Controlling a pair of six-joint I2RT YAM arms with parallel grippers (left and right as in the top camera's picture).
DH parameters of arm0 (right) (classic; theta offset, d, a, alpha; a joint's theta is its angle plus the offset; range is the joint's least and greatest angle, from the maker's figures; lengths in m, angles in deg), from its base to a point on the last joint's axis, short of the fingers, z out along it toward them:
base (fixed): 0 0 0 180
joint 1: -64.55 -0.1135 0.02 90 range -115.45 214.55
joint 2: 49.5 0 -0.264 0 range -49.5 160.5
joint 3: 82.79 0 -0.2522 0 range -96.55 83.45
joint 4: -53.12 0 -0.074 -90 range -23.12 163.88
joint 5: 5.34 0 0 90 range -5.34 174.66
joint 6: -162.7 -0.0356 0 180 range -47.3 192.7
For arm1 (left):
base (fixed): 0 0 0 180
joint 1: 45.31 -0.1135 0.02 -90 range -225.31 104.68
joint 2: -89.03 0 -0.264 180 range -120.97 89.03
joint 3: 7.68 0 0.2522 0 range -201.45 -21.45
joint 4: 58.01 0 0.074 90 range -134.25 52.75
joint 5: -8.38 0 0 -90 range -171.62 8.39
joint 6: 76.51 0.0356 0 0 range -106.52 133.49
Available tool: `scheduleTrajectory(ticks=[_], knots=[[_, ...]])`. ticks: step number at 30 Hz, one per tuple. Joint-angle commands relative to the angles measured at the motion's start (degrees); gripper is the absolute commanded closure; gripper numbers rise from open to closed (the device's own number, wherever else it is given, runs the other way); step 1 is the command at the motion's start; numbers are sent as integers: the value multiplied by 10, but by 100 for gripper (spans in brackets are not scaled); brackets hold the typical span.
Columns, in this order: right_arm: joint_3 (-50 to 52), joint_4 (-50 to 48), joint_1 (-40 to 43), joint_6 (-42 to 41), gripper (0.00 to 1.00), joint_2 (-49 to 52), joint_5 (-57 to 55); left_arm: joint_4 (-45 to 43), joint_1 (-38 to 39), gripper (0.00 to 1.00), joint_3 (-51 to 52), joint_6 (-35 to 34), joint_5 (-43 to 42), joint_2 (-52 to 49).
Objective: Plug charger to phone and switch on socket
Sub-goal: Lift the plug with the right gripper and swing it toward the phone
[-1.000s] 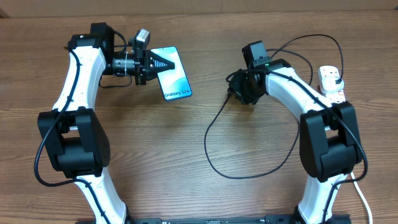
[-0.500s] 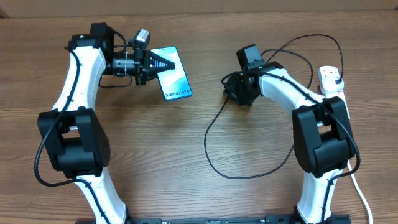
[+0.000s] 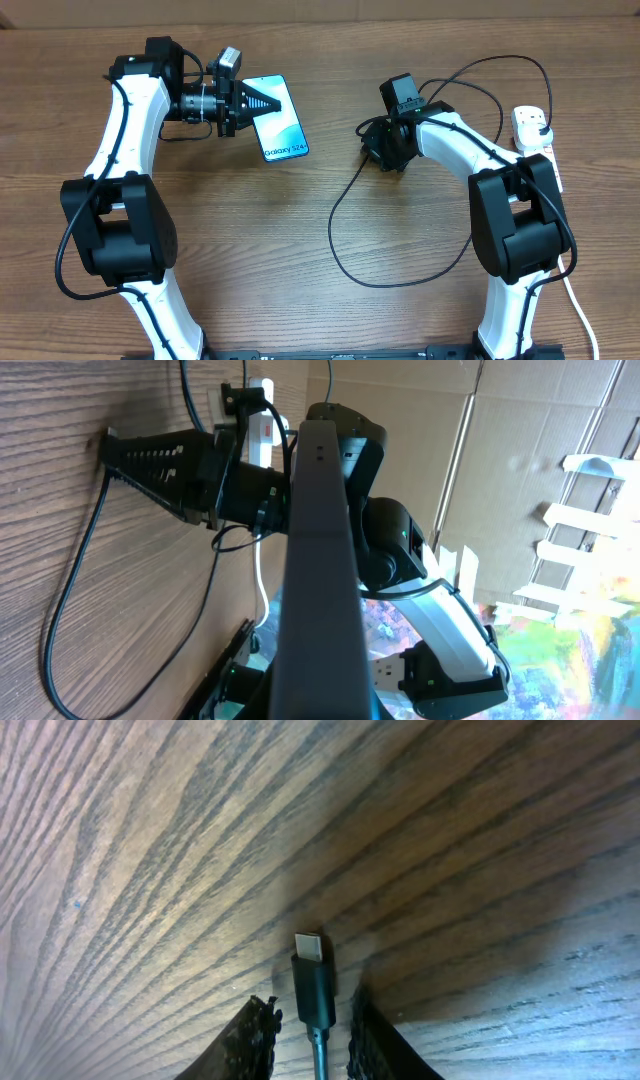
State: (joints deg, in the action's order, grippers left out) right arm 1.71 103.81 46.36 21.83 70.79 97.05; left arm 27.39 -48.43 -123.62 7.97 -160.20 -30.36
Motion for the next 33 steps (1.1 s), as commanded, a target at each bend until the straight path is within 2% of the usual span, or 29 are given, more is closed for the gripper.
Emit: scheduleTrajectory(ticks=[1,9,17,24,28,33], knots=[[8,-6,-2,-4,73,8,-14,2,-2,96,-9,14,-18,7],[8,-7,-4,-4,74,31,-10,2,-2,96,-9,14,-18,7],[8,-6,-5,-4,96,33,-10,2,-2,96,-9,13,-18,7],[6,-6,-5,8,96,33,-6,4,-2,96,-9,12,-18,7],[-9,-1,8,90,96,19,23,4,-2,96,-9,13,-18,7],[-24,4,28,220,96,-54,83,3,-2,96,-9,13,-18,7]])
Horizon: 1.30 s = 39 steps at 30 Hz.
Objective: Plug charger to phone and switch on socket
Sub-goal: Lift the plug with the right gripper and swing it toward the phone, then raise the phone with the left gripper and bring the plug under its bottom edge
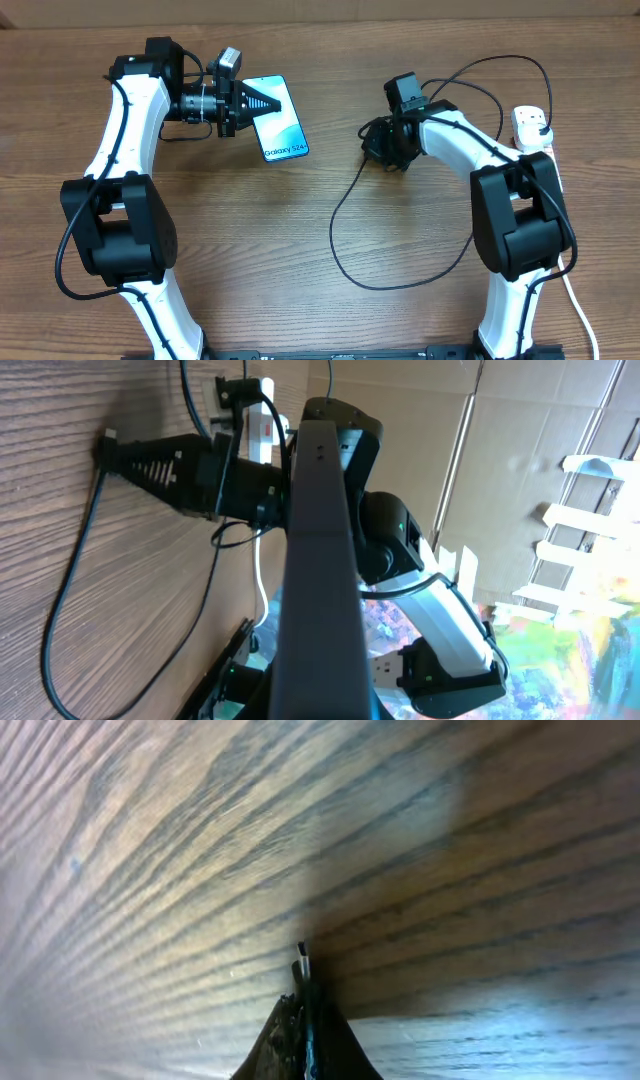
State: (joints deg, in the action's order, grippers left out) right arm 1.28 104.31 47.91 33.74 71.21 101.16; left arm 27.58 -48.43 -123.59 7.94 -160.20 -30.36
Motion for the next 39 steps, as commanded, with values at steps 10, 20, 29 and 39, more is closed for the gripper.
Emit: scheduleTrajectory(ticks=[10,20,29,39], knots=[[-19,73,19,288,96,-243,164,2,-2,96,-9,13,-18,7],[-13,196,-3,337,96,-377,242,2,-2,96,-9,20,-19,7],[50,179,-93,335,96,-410,307,1,-2,96,-9,64,-91,7],[130,40,-109,215,96,-404,361,-17,-2,96,-9,64,-121,7]])
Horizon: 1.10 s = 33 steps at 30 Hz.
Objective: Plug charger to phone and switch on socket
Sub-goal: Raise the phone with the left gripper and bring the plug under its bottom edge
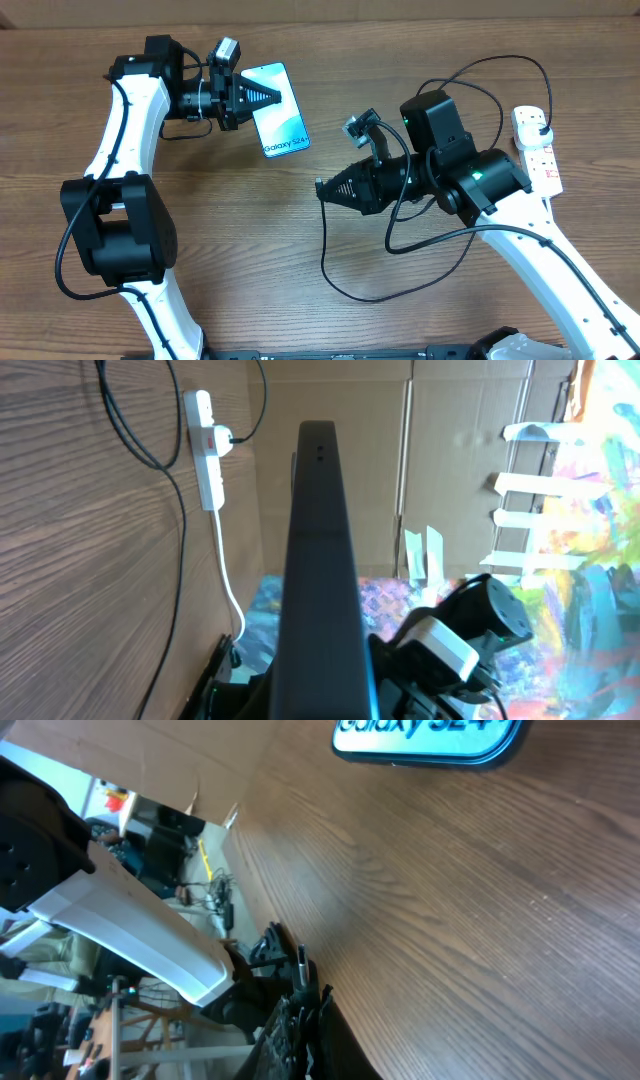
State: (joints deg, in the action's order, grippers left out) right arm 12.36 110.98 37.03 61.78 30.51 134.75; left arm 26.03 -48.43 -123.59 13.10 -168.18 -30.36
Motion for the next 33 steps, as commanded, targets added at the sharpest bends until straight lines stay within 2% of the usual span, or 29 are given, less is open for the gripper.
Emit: scheduleTrajectory(ticks=[1,6,12,16,20,23,33], knots=[[25,-37,0,-83,96,7,25,-5,-2,96,-9,13,-41,7],[26,-61,0,-116,96,33,26,-53,-1,96,-9,12,-41,7],[26,-77,0,-92,96,62,63,-97,10,95,-13,-9,-41,7],[26,-98,3,-81,96,63,93,-97,34,96,-45,-9,-41,9],[26,-78,18,-63,96,63,107,-97,52,96,-100,-9,-42,16],[26,-55,40,-33,96,63,122,-94,54,96,-147,-43,-41,17],[26,-70,99,11,96,63,183,-78,87,96,-158,-40,-41,18]])
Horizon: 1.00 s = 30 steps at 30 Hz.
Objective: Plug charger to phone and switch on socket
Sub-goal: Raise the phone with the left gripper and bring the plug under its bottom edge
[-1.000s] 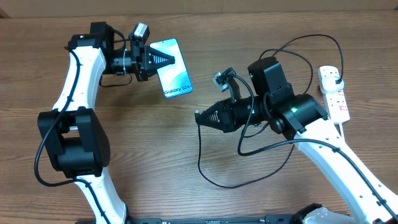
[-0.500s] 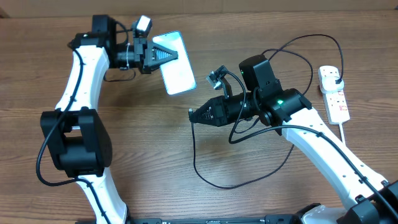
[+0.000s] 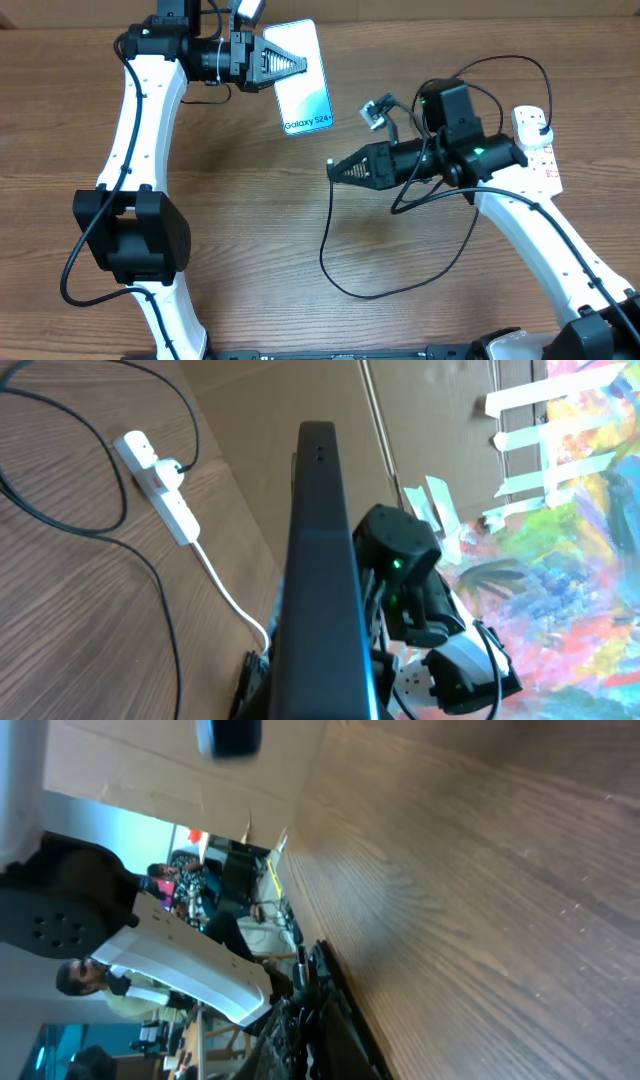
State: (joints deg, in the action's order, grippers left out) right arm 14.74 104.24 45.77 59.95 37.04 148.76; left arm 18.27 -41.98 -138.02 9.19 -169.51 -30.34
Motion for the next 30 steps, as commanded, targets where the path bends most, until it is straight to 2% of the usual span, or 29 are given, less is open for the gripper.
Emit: scheduleTrajectory(ticks=[1,7,30], knots=[[2,-3,14,34,96,-2,50,0,28,96,-13,1,-28,17],[2,-3,16,41,96,-2,57,0,51,96,-13,9,-28,17],[2,-37,29,40,96,-2,57,7,54,96,-13,9,-28,17]])
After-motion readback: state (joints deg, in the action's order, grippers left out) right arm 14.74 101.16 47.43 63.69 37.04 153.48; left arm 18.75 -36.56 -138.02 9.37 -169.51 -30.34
